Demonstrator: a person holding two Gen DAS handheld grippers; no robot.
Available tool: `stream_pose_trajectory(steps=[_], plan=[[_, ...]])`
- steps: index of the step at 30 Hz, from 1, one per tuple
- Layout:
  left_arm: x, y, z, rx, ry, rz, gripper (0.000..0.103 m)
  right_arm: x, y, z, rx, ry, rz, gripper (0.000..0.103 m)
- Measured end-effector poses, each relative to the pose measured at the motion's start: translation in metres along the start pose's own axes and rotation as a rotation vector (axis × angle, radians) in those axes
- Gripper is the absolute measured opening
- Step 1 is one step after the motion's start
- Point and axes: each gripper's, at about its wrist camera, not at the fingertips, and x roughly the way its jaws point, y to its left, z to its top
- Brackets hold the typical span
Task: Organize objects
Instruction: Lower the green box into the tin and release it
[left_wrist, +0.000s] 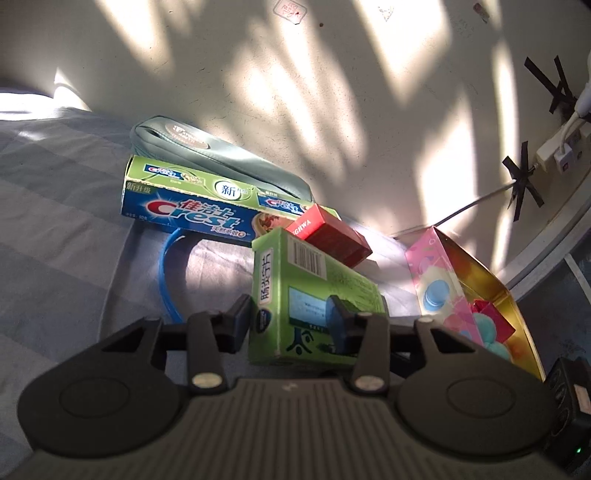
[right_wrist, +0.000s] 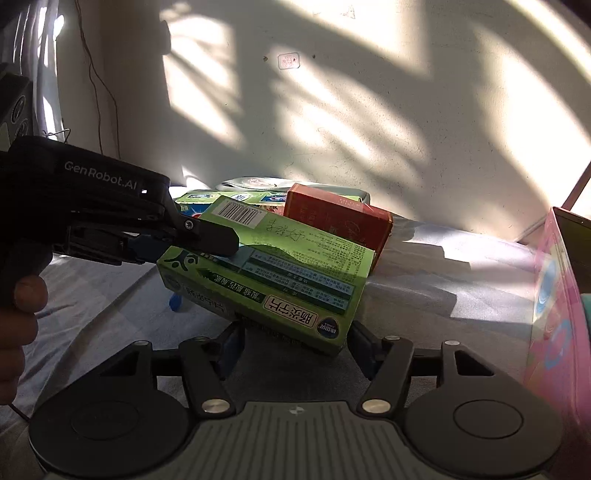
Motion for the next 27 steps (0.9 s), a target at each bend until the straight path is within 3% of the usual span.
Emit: stream_pose_trajectory(steps=[6, 12, 19, 27], plan=[[-0.039, -0.044, 0.008, 0.078, -0.087, -0.06, 0.046, -0.056, 0.016, 0.003, -0.094, -0.162, -0.121, 0.057], [-0.027, -0.124, 0.011, 0.205, -0.113, -0.178, 0.046, -0.119, -0.034, 0.011, -0.042, -0.239, -0.256, 0.057], [0.038, -0.208, -0.004, 0.279, -0.005, -0.306, 0.046, -0.149, -0.117, -0.001, 0.074, -0.202, -0.375, 0.057], [0.113, -0.27, -0.021, 0.396, 0.091, -0.28, 0.048, -0.137, -0.179, -0.026, 0.245, -0.108, -0.435, 0.057]])
